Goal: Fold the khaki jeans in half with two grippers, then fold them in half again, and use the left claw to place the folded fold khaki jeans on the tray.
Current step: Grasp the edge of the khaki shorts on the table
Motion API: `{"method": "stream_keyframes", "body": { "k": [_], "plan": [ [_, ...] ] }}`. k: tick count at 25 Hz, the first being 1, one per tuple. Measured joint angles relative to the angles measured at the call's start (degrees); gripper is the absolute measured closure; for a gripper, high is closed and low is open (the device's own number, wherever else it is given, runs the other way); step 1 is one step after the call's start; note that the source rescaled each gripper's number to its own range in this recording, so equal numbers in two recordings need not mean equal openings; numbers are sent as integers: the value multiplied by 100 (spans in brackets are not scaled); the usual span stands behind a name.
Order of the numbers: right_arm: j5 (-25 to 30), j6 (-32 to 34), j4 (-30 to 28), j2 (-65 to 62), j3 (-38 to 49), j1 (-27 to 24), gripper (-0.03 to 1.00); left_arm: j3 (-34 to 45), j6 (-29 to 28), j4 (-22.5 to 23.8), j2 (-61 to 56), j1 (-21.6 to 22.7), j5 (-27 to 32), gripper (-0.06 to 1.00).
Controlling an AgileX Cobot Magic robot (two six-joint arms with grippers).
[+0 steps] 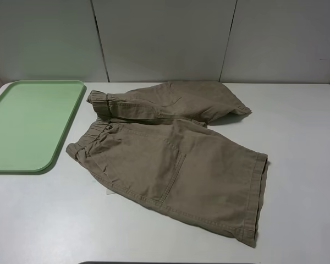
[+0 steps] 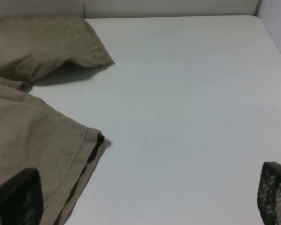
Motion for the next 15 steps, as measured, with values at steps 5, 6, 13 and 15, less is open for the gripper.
{"method": "stream_keyframes", "body": {
  "k": [5,6,13,15],
  "plan": [
    [0,0,5,0,0,178,-3,0,0,0,0,-401,0,1],
    [0,0,5,0,0,178,-3,0,0,0,0,-465,0,1],
    [0,0,5,0,0,178,-3,0,0,0,0,-513,0,1],
    [0,0,5,0,0,178,-3,0,0,0,0,-513,0,1]
  ]
}}
